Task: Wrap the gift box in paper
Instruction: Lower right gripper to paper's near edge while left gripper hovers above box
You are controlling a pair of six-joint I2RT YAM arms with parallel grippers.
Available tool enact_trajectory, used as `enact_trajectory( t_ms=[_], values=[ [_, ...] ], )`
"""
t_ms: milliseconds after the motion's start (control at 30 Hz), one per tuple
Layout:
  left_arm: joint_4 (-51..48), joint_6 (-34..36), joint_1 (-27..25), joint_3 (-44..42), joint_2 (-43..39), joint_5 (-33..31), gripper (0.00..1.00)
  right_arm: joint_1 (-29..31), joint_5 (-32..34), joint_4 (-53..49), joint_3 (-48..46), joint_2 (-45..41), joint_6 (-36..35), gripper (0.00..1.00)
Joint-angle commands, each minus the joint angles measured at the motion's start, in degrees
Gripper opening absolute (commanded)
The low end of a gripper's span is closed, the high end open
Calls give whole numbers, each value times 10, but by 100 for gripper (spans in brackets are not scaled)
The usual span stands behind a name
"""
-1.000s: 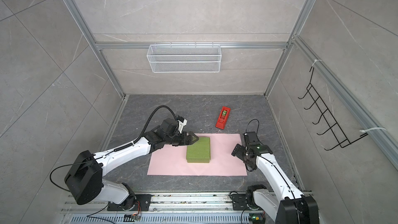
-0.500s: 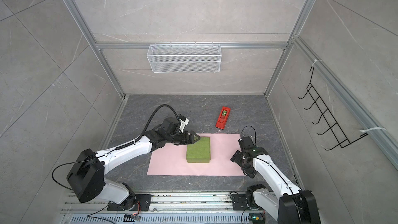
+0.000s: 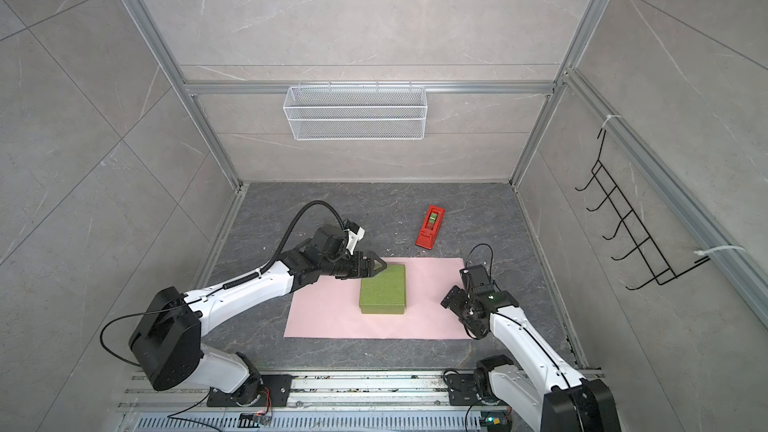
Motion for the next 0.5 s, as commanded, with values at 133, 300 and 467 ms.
enact_trajectory(
  t_ms=[133, 300, 467],
  values=[
    [-7, 12, 2, 32, 1, 9, 91, 3, 78, -130, 36, -1, 5, 94],
    [-4, 8, 2, 31, 2, 10, 91, 3, 59, -144, 22, 19, 42, 96],
    [-5, 8, 2, 31, 1, 13, 91, 3, 56, -125, 24, 52, 55, 97]
  ],
)
